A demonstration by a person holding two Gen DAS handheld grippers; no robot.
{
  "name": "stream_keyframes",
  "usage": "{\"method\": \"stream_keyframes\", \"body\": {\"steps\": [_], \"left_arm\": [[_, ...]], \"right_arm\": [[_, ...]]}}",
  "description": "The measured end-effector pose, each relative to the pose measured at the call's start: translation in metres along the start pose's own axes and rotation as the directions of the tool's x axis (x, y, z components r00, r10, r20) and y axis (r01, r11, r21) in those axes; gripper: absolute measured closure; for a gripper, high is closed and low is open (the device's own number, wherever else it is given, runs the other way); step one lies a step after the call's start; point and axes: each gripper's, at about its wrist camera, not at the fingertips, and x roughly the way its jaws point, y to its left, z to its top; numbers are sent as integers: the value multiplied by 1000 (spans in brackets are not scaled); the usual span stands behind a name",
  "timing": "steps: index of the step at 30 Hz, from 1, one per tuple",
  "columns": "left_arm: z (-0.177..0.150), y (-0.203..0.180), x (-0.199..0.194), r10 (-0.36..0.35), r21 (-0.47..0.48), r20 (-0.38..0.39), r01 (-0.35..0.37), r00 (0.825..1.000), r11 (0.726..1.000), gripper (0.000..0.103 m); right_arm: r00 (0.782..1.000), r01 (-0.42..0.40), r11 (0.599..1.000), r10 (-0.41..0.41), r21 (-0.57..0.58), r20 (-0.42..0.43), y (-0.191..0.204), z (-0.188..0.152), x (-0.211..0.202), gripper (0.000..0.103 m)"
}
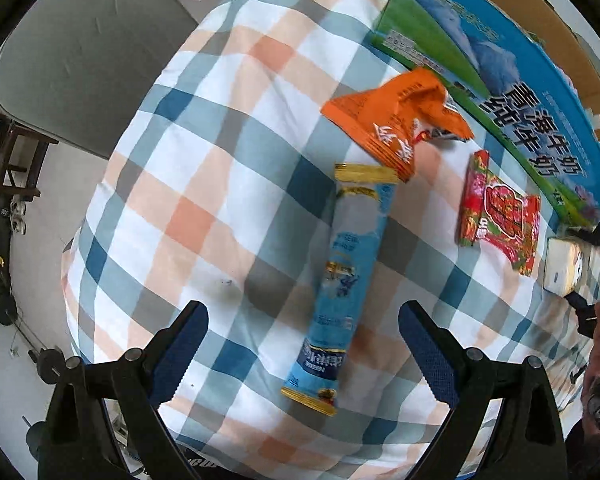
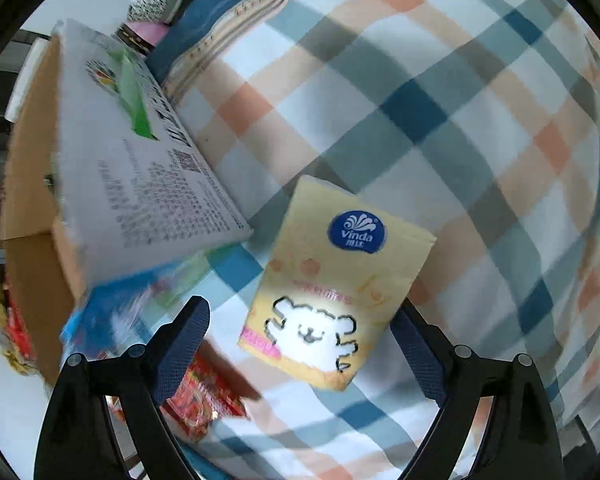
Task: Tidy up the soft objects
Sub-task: 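Grasp the red candy pack with the left gripper while the right grasps the Vinda tissue pack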
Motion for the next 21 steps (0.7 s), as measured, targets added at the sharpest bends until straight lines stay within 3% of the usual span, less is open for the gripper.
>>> {"method": "stream_keyframes", "body": {"steps": [1, 2, 3, 7, 14, 17, 21], "left_arm": [[1, 1, 1, -8, 2, -3, 8, 1000, 1000, 5], [1, -2, 1, -11, 8, -2, 11, 1000, 1000, 5], [6, -1, 4, -13, 15, -1, 13, 1000, 1000, 5], [12, -29, 0, -39, 68, -7, 39, 999, 997, 5], [35, -111, 11, -32, 248, -27, 37, 999, 968, 5], [48, -144, 27, -13, 307, -72, 35, 997, 951, 5], [59, -169, 48, 13, 345, -106, 25, 994, 938, 5]], "right_arm": [[1000, 11, 1000, -11, -10, -7, 0, 0, 3, 12], [999, 39, 999, -39, -28, -16, 0, -1, 6, 22], [999, 44, 998, -45, -49, -25, -3, -3, 7, 26], [992, 86, 980, -100, -180, -71, -5, -24, 7, 33], [970, 141, 871, -218, -470, -112, 3, -70, 0, 36], [976, 145, 863, -206, -485, -75, 8, -78, -5, 33], [984, 120, 890, -164, -439, -64, 15, -78, -11, 32]]}}
